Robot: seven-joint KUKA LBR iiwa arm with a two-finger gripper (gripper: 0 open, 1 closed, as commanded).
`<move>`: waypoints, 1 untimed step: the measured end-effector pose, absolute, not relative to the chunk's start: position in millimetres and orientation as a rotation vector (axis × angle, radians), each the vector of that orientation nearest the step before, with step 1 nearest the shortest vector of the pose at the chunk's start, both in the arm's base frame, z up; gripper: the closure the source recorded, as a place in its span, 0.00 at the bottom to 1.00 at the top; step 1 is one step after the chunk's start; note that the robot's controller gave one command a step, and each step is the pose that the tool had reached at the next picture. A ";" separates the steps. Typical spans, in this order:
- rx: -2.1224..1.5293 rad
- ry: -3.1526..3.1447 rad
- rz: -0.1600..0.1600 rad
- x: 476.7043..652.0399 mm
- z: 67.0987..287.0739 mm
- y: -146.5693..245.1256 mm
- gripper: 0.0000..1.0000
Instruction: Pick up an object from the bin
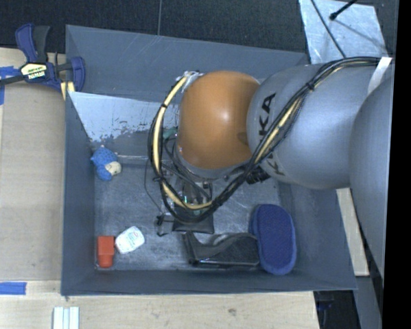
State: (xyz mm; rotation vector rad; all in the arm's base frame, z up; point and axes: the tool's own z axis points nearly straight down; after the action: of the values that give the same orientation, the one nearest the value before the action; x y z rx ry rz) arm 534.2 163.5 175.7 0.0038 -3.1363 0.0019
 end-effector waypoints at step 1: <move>0.506 -3.098 0.000 512.8 68.1 211.8 0.00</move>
Offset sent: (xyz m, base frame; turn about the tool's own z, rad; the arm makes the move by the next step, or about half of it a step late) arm -0.0207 0.0480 -0.1057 -0.3198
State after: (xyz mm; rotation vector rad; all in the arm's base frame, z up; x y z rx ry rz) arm 512.8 211.8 68.1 0.5065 -3.0979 -0.0001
